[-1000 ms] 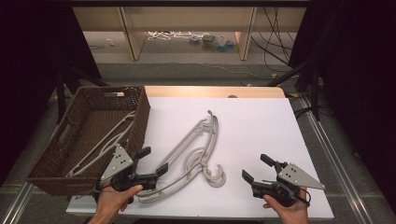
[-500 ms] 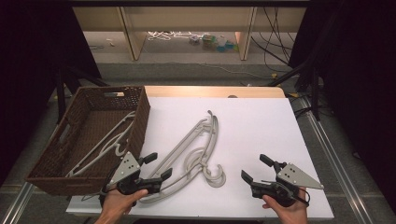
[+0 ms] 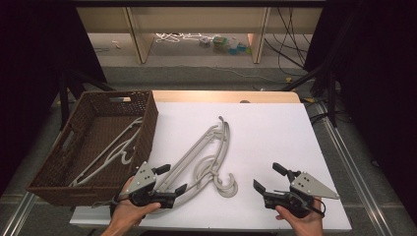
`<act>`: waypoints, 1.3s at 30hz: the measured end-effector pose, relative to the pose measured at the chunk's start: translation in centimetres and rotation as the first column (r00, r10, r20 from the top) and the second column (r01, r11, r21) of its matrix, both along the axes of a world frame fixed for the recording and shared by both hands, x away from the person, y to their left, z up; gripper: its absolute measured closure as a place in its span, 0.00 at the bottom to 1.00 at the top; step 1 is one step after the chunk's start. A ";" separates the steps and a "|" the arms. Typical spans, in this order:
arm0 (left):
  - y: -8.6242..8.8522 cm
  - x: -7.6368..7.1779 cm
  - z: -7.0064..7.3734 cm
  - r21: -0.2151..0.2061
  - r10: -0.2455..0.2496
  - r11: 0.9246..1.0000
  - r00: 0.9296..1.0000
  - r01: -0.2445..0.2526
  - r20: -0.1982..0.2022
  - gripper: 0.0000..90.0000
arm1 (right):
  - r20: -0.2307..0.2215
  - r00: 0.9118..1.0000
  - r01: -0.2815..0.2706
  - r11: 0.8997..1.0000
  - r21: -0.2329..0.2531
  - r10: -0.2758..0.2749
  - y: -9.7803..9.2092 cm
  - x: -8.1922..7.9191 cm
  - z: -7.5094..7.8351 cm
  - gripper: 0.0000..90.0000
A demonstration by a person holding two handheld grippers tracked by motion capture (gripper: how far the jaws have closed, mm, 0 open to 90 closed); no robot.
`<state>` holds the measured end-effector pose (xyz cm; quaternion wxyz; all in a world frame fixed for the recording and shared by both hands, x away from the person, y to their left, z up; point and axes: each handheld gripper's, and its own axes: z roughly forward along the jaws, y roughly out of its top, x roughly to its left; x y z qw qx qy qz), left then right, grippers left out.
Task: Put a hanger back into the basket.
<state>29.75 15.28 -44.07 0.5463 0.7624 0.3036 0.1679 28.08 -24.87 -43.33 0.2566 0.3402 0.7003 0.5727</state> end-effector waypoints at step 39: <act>-6.3 5.6 -2.5 0.494 -0.037 0.851 0.959 0.177 -0.280 0.51 | -0.043 0.999 0.000 1.000 -0.012 0.000 0.0 -0.5 0.2 0.18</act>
